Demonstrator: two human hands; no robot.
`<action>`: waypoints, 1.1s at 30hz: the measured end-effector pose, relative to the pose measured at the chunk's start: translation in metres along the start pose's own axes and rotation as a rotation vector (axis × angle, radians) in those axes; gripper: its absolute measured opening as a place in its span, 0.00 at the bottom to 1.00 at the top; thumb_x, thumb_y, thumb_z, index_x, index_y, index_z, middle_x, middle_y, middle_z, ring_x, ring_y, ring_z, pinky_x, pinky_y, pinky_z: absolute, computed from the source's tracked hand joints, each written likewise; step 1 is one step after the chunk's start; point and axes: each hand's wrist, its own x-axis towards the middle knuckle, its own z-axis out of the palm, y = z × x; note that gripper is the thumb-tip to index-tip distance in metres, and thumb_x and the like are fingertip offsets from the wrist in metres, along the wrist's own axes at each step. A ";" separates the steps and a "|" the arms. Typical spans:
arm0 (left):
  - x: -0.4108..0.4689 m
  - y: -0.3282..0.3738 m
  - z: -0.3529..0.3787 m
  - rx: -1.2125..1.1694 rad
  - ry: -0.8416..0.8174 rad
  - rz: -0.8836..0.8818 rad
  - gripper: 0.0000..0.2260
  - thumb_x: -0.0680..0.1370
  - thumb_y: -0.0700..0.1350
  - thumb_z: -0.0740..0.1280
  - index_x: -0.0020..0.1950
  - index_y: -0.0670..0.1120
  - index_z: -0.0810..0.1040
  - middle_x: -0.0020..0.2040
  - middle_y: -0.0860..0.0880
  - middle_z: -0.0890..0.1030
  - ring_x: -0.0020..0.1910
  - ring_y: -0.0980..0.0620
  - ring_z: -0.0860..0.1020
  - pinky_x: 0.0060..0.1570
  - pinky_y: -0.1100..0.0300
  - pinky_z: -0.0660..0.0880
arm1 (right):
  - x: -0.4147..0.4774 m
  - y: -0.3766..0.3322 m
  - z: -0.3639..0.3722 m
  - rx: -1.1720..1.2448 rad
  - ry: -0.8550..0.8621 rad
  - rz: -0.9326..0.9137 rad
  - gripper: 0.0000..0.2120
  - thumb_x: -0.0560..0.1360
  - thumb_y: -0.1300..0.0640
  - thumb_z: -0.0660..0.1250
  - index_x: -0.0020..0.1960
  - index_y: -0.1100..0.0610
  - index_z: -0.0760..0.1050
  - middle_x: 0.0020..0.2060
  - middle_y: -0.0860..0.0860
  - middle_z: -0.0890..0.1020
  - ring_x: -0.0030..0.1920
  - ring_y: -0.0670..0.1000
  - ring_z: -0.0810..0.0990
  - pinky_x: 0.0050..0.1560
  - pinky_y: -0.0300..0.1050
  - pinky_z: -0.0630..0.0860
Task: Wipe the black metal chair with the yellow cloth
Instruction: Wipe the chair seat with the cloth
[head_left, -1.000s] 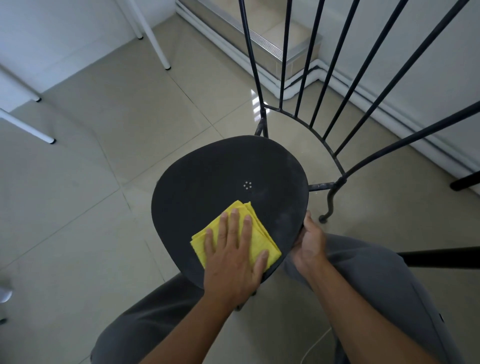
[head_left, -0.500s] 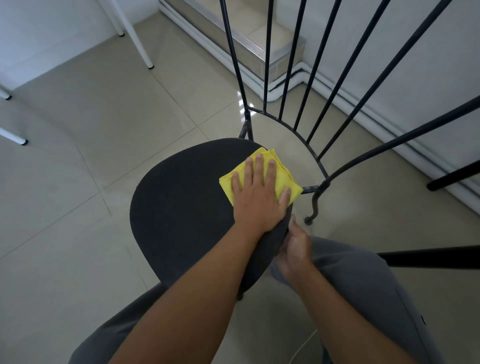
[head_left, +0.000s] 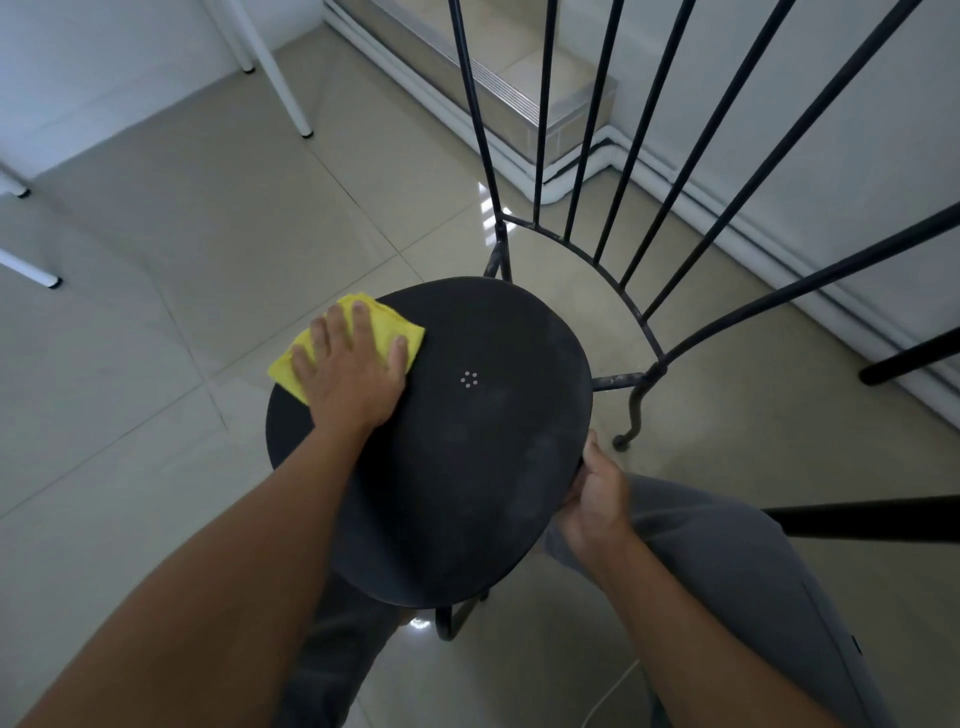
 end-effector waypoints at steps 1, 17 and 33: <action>-0.005 -0.010 -0.001 0.004 0.009 -0.019 0.32 0.78 0.65 0.46 0.78 0.50 0.51 0.79 0.43 0.54 0.77 0.41 0.52 0.72 0.36 0.50 | -0.002 -0.001 0.001 0.000 0.001 0.000 0.21 0.85 0.49 0.52 0.50 0.55 0.81 0.47 0.54 0.87 0.51 0.54 0.84 0.57 0.51 0.77; -0.151 -0.032 0.002 0.101 -0.029 0.145 0.33 0.79 0.64 0.46 0.79 0.47 0.52 0.80 0.45 0.50 0.79 0.45 0.47 0.74 0.40 0.53 | -0.004 0.000 0.000 0.020 0.003 -0.032 0.25 0.85 0.49 0.54 0.39 0.52 0.85 0.46 0.54 0.87 0.51 0.55 0.83 0.62 0.55 0.75; -0.140 0.100 0.011 0.024 -0.093 0.447 0.35 0.78 0.66 0.48 0.80 0.48 0.50 0.80 0.45 0.46 0.79 0.44 0.43 0.74 0.39 0.48 | 0.000 0.000 0.000 0.031 0.017 0.062 0.23 0.83 0.46 0.56 0.62 0.64 0.78 0.56 0.61 0.84 0.58 0.60 0.83 0.63 0.58 0.76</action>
